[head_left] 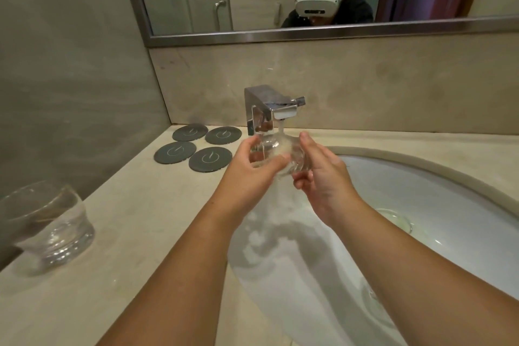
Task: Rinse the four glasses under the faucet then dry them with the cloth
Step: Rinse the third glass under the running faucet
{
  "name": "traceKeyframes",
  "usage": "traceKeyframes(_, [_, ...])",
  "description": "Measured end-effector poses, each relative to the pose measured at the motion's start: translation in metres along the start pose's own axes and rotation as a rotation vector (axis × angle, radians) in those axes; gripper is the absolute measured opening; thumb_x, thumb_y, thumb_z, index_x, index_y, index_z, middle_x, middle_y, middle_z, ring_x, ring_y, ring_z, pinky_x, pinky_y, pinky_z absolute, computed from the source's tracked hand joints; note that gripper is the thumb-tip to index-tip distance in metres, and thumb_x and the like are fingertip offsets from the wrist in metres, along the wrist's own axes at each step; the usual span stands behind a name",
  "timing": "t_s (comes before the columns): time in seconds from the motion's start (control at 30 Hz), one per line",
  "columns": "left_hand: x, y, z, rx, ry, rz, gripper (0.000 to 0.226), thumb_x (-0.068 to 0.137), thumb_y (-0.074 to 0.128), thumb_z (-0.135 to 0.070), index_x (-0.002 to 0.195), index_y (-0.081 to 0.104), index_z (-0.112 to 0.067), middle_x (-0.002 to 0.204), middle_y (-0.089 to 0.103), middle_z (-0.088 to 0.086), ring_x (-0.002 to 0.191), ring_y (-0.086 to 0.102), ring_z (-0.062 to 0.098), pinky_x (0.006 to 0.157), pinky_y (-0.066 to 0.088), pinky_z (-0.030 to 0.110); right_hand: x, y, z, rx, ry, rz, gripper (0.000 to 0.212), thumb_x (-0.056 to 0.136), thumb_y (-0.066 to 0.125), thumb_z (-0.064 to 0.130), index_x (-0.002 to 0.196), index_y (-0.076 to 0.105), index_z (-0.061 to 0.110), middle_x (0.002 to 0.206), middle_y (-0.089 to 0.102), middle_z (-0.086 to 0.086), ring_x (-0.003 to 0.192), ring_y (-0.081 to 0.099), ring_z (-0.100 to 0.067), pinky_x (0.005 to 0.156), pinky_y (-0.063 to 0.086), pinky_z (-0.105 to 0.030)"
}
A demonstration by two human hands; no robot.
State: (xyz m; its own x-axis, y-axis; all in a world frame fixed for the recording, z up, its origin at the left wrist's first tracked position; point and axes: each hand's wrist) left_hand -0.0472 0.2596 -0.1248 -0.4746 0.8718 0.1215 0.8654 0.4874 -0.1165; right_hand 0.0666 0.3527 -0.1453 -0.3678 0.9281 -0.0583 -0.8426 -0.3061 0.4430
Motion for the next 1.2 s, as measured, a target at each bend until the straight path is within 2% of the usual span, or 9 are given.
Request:
traceKeyframes(0.13, [-0.002, -0.002, 0.001, 0.115, 0.093, 0.05, 0.077, 0.09, 0.085, -0.021, 0.153, 0.046, -0.04, 0.137, 0.061, -0.017, 0.112, 0.072, -0.001, 0.09, 0.053, 0.013, 0.001, -0.001, 0.0, -0.041, -0.001, -0.057, 0.051, 0.088, 0.082, 0.05, 0.116, 0.075, 0.009, 0.093, 0.073, -0.008, 0.053, 0.049, -0.016, 0.045, 0.039, -0.027])
traceKeyframes(0.3, [-0.003, 0.002, -0.002, 0.07, 0.094, -0.013, 0.067, 0.085, 0.09, -0.031, 0.142, 0.057, -0.04, 0.126, 0.067, -0.014, 0.101, 0.074, -0.003, 0.099, 0.06, 0.031, -0.001, 0.001, 0.0, -0.024, 0.082, -0.012, 0.058, 0.092, 0.068, 0.066, 0.117, 0.077, 0.014, 0.086, 0.068, -0.004, 0.056, 0.052, -0.013, 0.05, 0.042, -0.027])
traceKeyframes(0.4, [0.001, 0.006, 0.001, 0.052, 0.082, -0.052, 0.065, 0.083, 0.092, -0.038, 0.139, 0.06, -0.042, 0.125, 0.069, -0.01, 0.104, 0.071, -0.007, 0.102, 0.061, 0.043, -0.001, 0.001, -0.001, 0.041, 0.118, 0.041, 0.039, 0.099, 0.066, 0.052, 0.112, 0.075, 0.017, 0.083, 0.067, -0.002, 0.053, 0.052, -0.013, 0.05, 0.039, -0.028])
traceKeyframes(0.53, [0.004, 0.006, 0.004, 0.023, 0.076, 0.013, 0.08, 0.083, 0.092, -0.038, 0.153, 0.051, -0.037, 0.134, 0.062, -0.018, 0.113, 0.063, -0.016, 0.11, 0.055, 0.045, -0.001, 0.0, -0.003, 0.064, 0.076, -0.022, 0.029, 0.099, 0.071, 0.039, 0.112, 0.074, 0.013, 0.084, 0.066, -0.005, 0.049, 0.049, -0.014, 0.044, 0.037, -0.027])
traceKeyframes(0.6, [0.004, 0.006, 0.005, 0.035, 0.053, 0.067, 0.097, 0.074, 0.094, -0.042, 0.157, 0.043, -0.042, 0.143, 0.058, -0.014, 0.128, 0.062, -0.003, 0.115, 0.052, 0.045, 0.0, -0.001, -0.003, 0.064, 0.058, -0.06, 0.037, 0.095, 0.076, 0.046, 0.111, 0.074, 0.013, 0.082, 0.066, -0.004, 0.05, 0.047, -0.013, 0.044, 0.035, -0.026])
traceKeyframes(0.7, [0.003, 0.007, 0.005, 0.043, 0.033, 0.098, 0.103, 0.071, 0.091, -0.041, 0.159, 0.037, -0.046, 0.15, 0.055, -0.009, 0.134, 0.061, 0.009, 0.113, 0.051, 0.035, -0.001, -0.001, -0.002, 0.054, 0.05, -0.072, 0.046, 0.09, 0.079, 0.054, 0.11, 0.074, 0.012, 0.082, 0.067, -0.003, 0.049, 0.046, -0.012, 0.044, 0.036, -0.026])
traceKeyframes(0.83, [0.002, 0.006, 0.002, 0.006, 0.066, 0.049, 0.083, 0.088, 0.087, -0.021, 0.156, 0.044, -0.041, 0.133, 0.063, -0.017, 0.115, 0.069, -0.004, 0.086, 0.054, 0.01, -0.004, 0.002, 0.0, 0.007, 0.068, -0.059, 0.055, 0.088, 0.075, 0.064, 0.113, 0.074, 0.015, 0.085, 0.065, -0.003, 0.05, 0.045, -0.012, 0.046, 0.039, -0.027])
traceKeyframes(1.0, [0.003, 0.01, 0.005, -0.038, 0.045, 0.017, 0.087, 0.077, 0.094, -0.036, 0.152, 0.05, -0.037, 0.132, 0.067, -0.01, 0.113, 0.072, 0.0, 0.109, 0.056, 0.042, 0.0, 0.003, -0.004, 0.066, 0.123, -0.015, 0.06, 0.095, 0.066, 0.064, 0.121, 0.073, 0.01, 0.088, 0.068, -0.004, 0.054, 0.049, -0.013, 0.048, 0.04, -0.027])
traceKeyframes(1.2, [0.005, 0.015, 0.007, 0.003, 0.027, 0.008, 0.096, 0.074, 0.09, -0.05, 0.156, 0.045, -0.03, 0.13, 0.063, -0.018, 0.125, 0.066, 0.005, 0.112, 0.053, 0.044, 0.0, 0.002, -0.005, 0.052, 0.074, -0.067, 0.043, 0.094, 0.074, 0.055, 0.107, 0.073, 0.014, 0.089, 0.068, -0.007, 0.048, 0.048, -0.012, 0.049, 0.039, -0.028])
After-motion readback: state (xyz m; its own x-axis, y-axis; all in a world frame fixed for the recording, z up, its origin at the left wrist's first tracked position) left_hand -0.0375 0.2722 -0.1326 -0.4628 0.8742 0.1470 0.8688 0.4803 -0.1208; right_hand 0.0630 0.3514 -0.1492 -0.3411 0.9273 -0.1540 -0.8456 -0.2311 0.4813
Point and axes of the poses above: each hand's wrist, its own x-axis towards the middle knuckle, its own y-axis out of the palm, z = x × y
